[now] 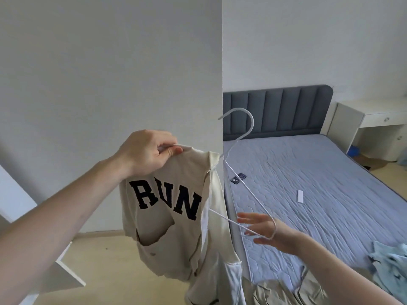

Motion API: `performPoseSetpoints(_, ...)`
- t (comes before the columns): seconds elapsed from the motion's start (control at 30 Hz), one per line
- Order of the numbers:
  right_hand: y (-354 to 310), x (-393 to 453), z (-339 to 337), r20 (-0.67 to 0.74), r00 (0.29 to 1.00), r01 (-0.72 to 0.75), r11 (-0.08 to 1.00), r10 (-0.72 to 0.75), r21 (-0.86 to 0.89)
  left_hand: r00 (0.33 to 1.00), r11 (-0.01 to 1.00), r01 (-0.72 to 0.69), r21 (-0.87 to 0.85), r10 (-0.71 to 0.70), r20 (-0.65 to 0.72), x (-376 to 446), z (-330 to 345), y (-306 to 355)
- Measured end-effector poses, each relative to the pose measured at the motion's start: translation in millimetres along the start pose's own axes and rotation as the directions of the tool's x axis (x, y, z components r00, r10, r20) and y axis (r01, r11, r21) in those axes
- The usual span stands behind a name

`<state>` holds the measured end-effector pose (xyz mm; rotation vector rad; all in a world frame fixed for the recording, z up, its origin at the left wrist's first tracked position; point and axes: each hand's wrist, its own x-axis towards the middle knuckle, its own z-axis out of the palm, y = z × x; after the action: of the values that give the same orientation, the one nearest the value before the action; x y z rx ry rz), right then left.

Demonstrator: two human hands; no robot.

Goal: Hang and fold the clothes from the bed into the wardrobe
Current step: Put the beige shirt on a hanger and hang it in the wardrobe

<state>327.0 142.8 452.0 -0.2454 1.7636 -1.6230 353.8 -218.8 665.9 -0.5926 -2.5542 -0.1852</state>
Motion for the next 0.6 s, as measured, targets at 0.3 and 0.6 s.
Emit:
performPoseSetpoints(0.3,10.8,30.5,49.3,-0.183,0.968,0.085,0.913,-0.170,-0.398,1.000,0.999,0.013,-0.040,-0.014,-0.026,6.2,-19.9,-3.9)
performPoseSetpoints(0.6,-59.3,22.5,-26.5,-0.546,0.748,0.163,0.902,-0.377,-0.401,0.996,0.995,0.091,0.047,-0.091,-0.012,-6.7,-16.6,-24.6)
